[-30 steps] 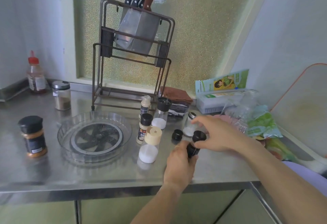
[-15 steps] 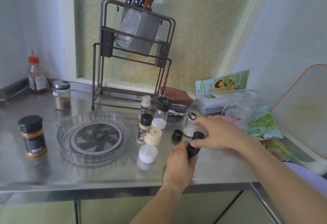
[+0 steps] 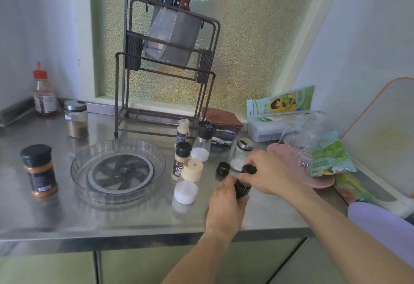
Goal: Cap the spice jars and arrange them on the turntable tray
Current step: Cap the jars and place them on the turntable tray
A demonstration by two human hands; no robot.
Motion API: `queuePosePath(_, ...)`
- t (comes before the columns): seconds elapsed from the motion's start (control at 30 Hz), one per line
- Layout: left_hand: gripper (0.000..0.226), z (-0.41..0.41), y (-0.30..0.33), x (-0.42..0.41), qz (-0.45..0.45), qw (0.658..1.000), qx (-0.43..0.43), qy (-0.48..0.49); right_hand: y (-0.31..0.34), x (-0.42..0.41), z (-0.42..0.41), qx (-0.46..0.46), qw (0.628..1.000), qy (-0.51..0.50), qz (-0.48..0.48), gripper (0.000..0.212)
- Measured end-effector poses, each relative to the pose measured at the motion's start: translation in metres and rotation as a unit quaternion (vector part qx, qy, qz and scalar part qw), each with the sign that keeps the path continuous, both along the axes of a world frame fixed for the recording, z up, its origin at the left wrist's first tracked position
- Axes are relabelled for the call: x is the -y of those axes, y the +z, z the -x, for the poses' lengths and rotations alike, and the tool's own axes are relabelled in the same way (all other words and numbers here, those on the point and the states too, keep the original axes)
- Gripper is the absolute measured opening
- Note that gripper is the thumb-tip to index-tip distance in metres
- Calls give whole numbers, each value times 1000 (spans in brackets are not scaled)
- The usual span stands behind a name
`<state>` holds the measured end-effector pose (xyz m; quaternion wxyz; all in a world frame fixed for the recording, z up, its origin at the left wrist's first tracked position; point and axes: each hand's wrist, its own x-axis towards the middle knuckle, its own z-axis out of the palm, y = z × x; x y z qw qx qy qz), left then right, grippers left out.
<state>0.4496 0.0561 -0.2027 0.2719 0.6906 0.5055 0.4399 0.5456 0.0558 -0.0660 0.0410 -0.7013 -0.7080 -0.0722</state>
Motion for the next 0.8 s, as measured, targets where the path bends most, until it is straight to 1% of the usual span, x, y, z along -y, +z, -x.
queuePosePath(0.07,26,0,1,1,4,1000,-6,1,-5,1,0,1,1000,-1,-17,31)
queuePosePath(0.17,26,1,1,0,11,1000,-8,-3,-15,6,-3,-55,998,1,-17,30)
queuePosePath(0.23,27,1,1,-1,11,1000,-3,-6,-25,11,-3,-84,996,-1,0,36)
queuePosePath(0.27,31,1,1,-1,11,1000,-1,-10,-29,14,-4,-94,996,-7,2,38)
queuePosePath(0.37,59,3,0,1,23,999,-23,-19,-25,15,-19,-91,994,-44,-34,33)
queuePosePath(0.4,62,4,-1,1,26,999,-26,-18,-20,14,-27,-83,994,-64,-41,32)
queuePosePath(0.53,45,5,0,4,14,999,-31,-20,-11,13,-53,-68,989,-132,-25,32)
queuePosePath(0.67,34,6,8,17,-35,998,-25,-49,-26,10,-65,-67,988,-140,-3,36)
queuePosePath(0.73,32,11,23,28,-69,995,-18,-69,-29,9,-68,-70,987,-145,3,39)
queuePosePath(0.8,31,22,54,34,-105,991,-15,-80,-25,10,-68,-46,986,-158,3,48)
